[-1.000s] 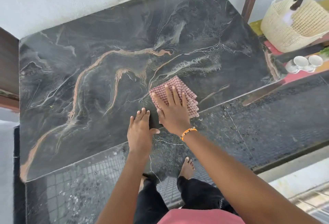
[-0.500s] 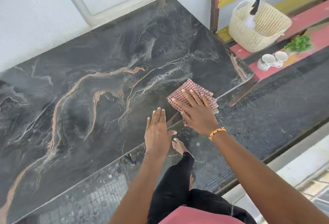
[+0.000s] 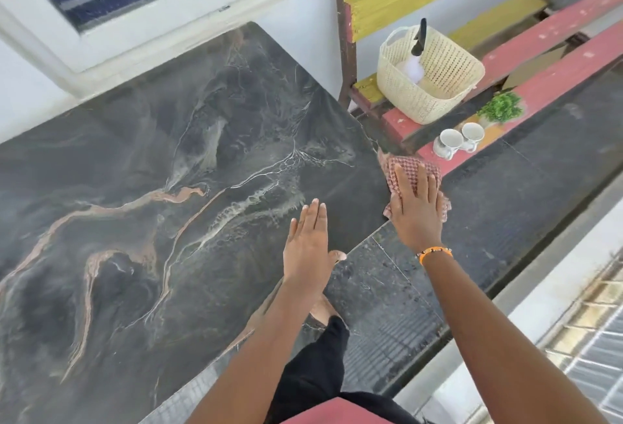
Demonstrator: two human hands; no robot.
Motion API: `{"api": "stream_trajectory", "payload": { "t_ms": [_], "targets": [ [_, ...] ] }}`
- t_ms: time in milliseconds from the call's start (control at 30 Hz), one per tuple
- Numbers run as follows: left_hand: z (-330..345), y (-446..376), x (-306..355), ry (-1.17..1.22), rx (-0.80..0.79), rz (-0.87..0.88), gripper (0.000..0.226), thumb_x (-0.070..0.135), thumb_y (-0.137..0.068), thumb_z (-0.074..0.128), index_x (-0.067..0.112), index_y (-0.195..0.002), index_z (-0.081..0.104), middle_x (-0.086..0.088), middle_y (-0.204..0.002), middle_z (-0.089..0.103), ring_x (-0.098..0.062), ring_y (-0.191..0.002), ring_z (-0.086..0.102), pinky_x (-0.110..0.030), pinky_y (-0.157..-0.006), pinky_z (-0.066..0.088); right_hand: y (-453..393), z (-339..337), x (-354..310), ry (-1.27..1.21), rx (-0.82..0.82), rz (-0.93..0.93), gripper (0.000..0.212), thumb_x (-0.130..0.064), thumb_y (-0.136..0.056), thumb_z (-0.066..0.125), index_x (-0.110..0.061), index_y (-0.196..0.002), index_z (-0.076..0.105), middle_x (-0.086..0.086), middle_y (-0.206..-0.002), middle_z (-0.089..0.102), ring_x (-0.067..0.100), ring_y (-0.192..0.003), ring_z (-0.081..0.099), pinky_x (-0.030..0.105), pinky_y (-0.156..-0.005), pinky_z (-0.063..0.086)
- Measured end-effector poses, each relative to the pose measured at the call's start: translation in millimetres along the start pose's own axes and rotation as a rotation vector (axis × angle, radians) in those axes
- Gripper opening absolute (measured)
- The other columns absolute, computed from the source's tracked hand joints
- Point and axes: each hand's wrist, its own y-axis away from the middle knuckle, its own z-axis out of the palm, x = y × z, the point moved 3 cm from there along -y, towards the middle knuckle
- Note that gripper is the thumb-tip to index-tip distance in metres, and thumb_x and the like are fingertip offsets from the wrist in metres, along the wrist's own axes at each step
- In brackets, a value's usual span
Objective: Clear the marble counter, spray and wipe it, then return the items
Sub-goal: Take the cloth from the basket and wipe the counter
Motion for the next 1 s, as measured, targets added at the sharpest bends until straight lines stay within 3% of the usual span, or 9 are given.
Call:
{"api": "stream_trajectory", "payload": {
  "t_ms": [100, 300, 467, 567, 767, 1000],
  "targets": [
    [1, -6, -2, -0.014, -0.031, -0.021, 0.1, 0.042, -0.084, 0.061, 0.012, -0.148, -0.01, 0.0, -0.158, -0.011, -0.016, -0.146, -0.011, -0.032, -0.116, -0.007, 23, 9, -7, -0.041, -0.003, -0.027, 0.053, -0.022, -0.095, 0.036, -0.024, -0.147, 0.025, 0.015, -0.158, 0.011, 0.043, -0.143, 0.006, 0.055, -0.116, 0.009],
    [-2, -6, -6, -0.03, -0.044, -0.096, 0.117, 0.054, -0.076, 0.062, 0.011, -0.143, -0.023, -0.004, -0.156, -0.021, -0.018, -0.14, -0.026, -0.035, -0.112, -0.016, 53, 12, -28, 0.149, -0.094, -0.357, 0.052, -0.03, -0.093, 0.026, -0.029, -0.145, 0.029, 0.007, -0.155, 0.026, 0.036, -0.143, 0.02, 0.058, -0.113, 0.013],
    [0, -9, -6, -0.012, -0.041, -0.139, 0.123, 0.056, -0.072, 0.065, 0.015, -0.132, -0.035, -0.004, -0.155, -0.024, -0.017, -0.133, -0.035, -0.035, -0.11, -0.02, 27, 14, -54, 0.299, -0.179, -0.655, 0.053, -0.035, -0.093, 0.027, -0.036, -0.146, 0.022, 0.001, -0.154, 0.031, 0.032, -0.141, 0.027, 0.064, -0.109, 0.017],
    [0, -14, -10, -0.007, -0.049, -0.176, 0.128, 0.061, -0.067, 0.066, 0.015, -0.131, -0.035, -0.005, -0.155, -0.023, -0.017, -0.133, -0.035, -0.036, -0.11, -0.02, -7, 23, -83, 0.255, -0.257, -0.757, 0.053, -0.036, -0.094, 0.028, -0.038, -0.146, 0.018, -0.001, -0.156, 0.024, 0.031, -0.143, 0.023, 0.064, -0.111, 0.014],
    [2, -24, -6, -0.03, -0.086, -0.162, 0.13, 0.062, -0.065, 0.067, 0.016, -0.133, -0.033, 0.004, -0.145, -0.036, -0.016, -0.127, -0.044, -0.037, -0.108, -0.023, -89, 43, -142, 0.229, -0.229, -0.732, 0.053, -0.034, -0.096, 0.032, -0.039, -0.146, 0.016, -0.003, -0.159, 0.014, 0.029, -0.146, 0.008, 0.058, -0.114, -0.001],
    [14, -39, 19, 0.007, -0.133, -0.087, 0.128, 0.052, -0.068, 0.071, 0.017, -0.133, -0.033, 0.003, -0.149, -0.031, -0.018, -0.132, -0.037, -0.038, -0.11, -0.022, -142, 34, -139, 0.215, -0.142, -0.5, 0.054, -0.032, -0.097, 0.031, -0.03, -0.148, 0.015, 0.003, -0.159, 0.011, 0.031, -0.146, 0.01, 0.059, -0.114, 0.005]
  ]
}}
